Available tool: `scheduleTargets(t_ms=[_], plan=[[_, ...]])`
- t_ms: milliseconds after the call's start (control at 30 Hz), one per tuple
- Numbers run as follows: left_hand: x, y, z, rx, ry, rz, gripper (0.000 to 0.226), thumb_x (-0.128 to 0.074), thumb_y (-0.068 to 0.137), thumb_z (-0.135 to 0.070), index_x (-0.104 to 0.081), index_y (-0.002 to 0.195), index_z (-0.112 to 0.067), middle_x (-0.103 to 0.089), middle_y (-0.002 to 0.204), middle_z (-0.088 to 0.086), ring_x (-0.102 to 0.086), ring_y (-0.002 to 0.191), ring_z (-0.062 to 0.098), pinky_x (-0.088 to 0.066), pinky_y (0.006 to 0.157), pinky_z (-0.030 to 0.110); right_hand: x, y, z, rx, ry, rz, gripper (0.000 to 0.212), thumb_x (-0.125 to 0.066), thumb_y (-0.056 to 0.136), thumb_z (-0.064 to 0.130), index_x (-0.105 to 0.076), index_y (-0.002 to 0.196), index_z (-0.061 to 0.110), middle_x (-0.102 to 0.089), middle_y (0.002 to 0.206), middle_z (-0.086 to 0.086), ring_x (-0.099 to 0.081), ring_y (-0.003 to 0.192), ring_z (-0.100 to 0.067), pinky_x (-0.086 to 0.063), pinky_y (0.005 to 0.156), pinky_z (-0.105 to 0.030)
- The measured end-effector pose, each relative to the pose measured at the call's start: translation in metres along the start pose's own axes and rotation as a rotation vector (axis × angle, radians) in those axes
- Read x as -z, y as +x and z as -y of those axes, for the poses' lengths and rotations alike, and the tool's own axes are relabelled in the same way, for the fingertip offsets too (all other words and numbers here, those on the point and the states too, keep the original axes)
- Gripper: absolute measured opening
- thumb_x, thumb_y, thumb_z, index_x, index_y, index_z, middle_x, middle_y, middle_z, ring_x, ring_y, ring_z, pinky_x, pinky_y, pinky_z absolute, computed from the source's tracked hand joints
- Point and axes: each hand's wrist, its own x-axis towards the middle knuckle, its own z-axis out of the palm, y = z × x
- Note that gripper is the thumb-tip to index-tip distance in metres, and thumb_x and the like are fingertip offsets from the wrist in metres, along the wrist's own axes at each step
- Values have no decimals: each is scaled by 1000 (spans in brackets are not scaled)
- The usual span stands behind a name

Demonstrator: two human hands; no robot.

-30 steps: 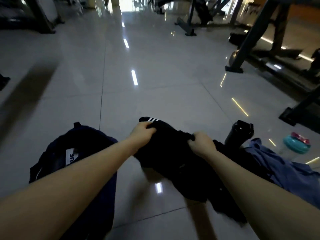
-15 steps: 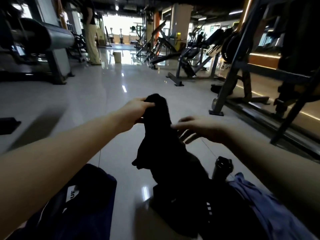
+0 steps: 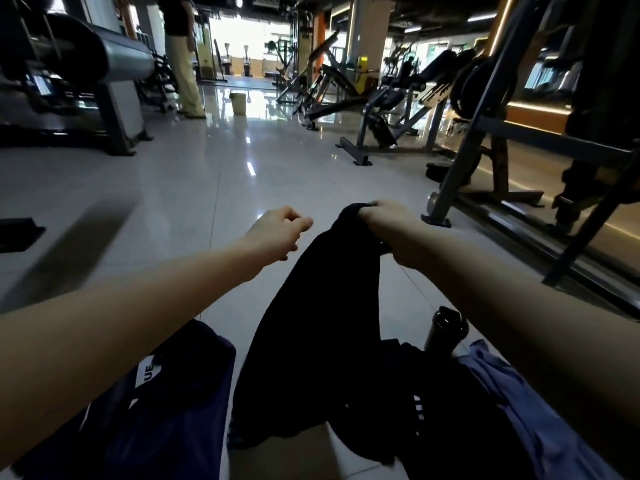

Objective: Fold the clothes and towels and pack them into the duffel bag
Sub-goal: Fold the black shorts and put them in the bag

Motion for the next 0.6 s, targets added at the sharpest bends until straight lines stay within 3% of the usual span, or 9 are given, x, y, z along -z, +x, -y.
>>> scheduleTargets(t_ms=[100, 200, 233, 333, 400, 467, 500, 600], plan=[[-2, -12, 2, -32, -215, 149, 30, -55, 95, -30, -61, 116, -10, -65, 94, 9, -64, 77, 20, -51, 62, 31, -15, 7, 16, 29, -80, 46, 12, -58, 92, 10, -68, 87, 4, -59, 76, -11, -57, 68, -23, -45, 60, -30], [-2, -21, 10, -60, -205, 332, 46, -64, 81, -32, -58, 126, -23, -71, 106, 0, -70, 98, 12, -56, 85, 32, -35, 13, 23, 89, -215, 39, 19, -59, 85, 12, -71, 93, 0, -59, 77, -13, -57, 67, -25, -44, 60, -33], [-4, -21, 12, -68, -158, 346, 47, -72, 83, -31, -57, 128, -26, -71, 111, 0, -71, 99, 8, -56, 84, 28, -38, 13, 23, 105, -255, 32, 19, -58, 84, 12, -71, 91, 0, -59, 76, -13, -57, 67, -25, -44, 59, -34], [-15, -12, 12, -118, -54, 256, 37, -78, 88, -19, -63, 121, -22, -71, 107, 4, -72, 87, 7, -53, 70, 17, -31, 9, 30, 168, -365, -23, 19, -59, 82, 11, -73, 90, -1, -64, 76, -19, -58, 70, -28, -43, 60, -34], [-21, -1, 8, -165, 52, 133, 14, -66, 87, -15, -68, 101, -14, -71, 93, 11, -67, 80, 17, -50, 68, 26, -13, 12, 30, 216, -432, -94, 17, -62, 82, 9, -75, 89, 3, -71, 86, -20, -68, 79, -30, -52, 65, -35], [-18, 9, 5, -191, 139, 31, 10, -55, 82, -17, -65, 80, -17, -65, 77, 10, -58, 73, 23, -42, 63, 29, 10, 14, 23, 232, -467, -141, 14, -62, 84, 7, -76, 89, 7, -72, 88, -16, -71, 85, -30, -61, 77, -44], [-13, 12, 3, -199, 162, -12, 10, -53, 79, -20, -62, 76, -20, -64, 75, 7, -57, 71, 25, -42, 62, 30, 21, 17, 16, 229, -492, -161, 15, -62, 86, 7, -75, 92, 8, -72, 90, -13, -70, 87, -29, -61, 80, -48], [10, 19, -5, -215, 188, -117, 15, -50, 72, -25, -65, 76, -24, -68, 78, 10, -66, 72, 35, -58, 66, 43, 48, 19, -10, 186, -637, -231, 17, -63, 89, 8, -76, 100, 10, -71, 93, -6, -68, 88, -24, -60, 82, -44]])
